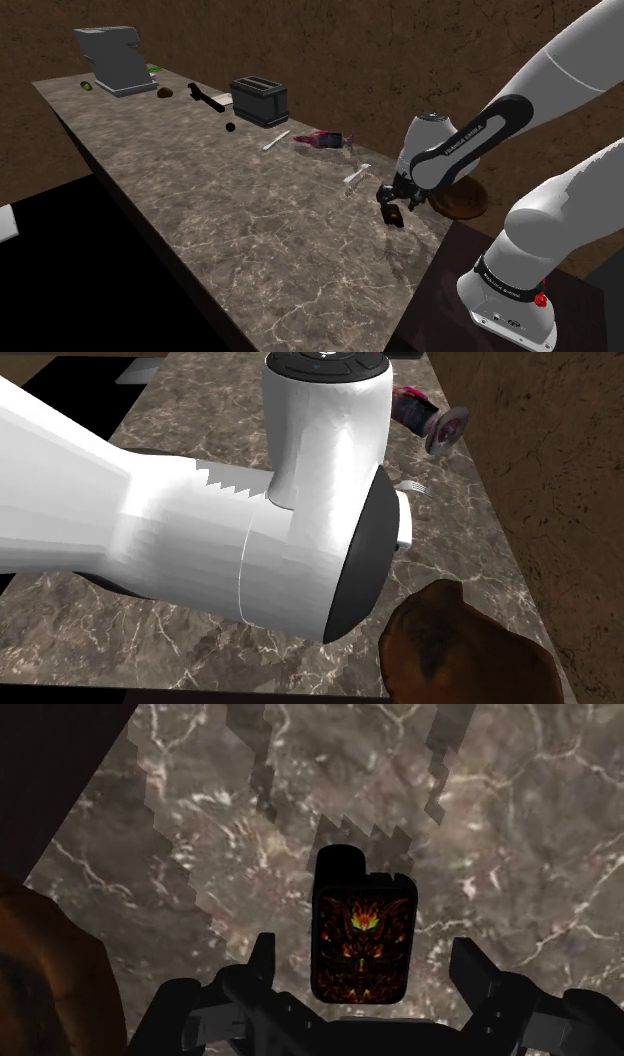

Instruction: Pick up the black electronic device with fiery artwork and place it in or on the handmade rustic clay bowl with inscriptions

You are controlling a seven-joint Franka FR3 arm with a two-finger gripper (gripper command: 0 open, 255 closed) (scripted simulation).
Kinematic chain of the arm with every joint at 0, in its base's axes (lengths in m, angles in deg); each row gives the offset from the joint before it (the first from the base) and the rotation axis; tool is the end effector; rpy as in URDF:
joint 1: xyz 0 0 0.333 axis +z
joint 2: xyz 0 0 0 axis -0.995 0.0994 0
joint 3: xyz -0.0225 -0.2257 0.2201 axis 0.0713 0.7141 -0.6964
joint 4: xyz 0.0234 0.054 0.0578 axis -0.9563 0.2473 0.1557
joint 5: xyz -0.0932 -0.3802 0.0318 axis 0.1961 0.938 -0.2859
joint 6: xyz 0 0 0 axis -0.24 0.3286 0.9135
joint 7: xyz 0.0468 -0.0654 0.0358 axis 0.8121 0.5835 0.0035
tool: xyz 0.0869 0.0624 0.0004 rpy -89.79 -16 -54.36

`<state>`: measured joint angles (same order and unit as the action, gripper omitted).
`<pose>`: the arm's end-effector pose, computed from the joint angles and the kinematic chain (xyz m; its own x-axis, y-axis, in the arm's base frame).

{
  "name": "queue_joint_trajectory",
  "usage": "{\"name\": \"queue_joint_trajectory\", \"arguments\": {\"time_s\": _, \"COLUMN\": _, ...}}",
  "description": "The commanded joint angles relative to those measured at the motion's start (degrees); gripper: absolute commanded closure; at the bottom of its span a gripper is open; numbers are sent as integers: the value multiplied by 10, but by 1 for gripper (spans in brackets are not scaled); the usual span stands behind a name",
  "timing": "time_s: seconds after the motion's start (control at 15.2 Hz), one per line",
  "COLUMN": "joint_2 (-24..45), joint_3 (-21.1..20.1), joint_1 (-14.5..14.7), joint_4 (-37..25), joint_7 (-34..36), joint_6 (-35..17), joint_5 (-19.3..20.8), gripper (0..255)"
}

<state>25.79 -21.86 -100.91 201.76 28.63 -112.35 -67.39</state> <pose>0.3037 -0.0497 0.2486 0.6630 -0.7458 0.0650 -0.7463 -0.6653 -0.0207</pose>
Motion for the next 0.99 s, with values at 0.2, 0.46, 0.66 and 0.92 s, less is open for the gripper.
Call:
{"name": "queue_joint_trajectory", "arguments": {"time_s": 0.2, "joint_2": 72, "joint_3": -8, "joint_1": -8, "joint_4": -1, "joint_7": 10, "joint_6": -75, "joint_5": 5, "gripper": 0}}
{"name": "queue_joint_trajectory", "arguments": {"time_s": 0.46, "joint_2": 96, "joint_3": -12, "joint_1": -15, "joint_4": -3, "joint_7": 15, "joint_6": -97, "joint_5": 13, "gripper": 0}}
{"name": "queue_joint_trajectory", "arguments": {"time_s": 0.66, "joint_2": 96, "joint_3": -12, "joint_1": -15, "joint_4": -3, "joint_7": 15, "joint_6": -97, "joint_5": 13, "gripper": 0}}
{"name": "queue_joint_trajectory", "arguments": {"time_s": 0.92, "joint_2": 96, "joint_3": -12, "joint_1": -15, "joint_4": -3, "joint_7": 15, "joint_6": -97, "joint_5": 13, "gripper": 255}}
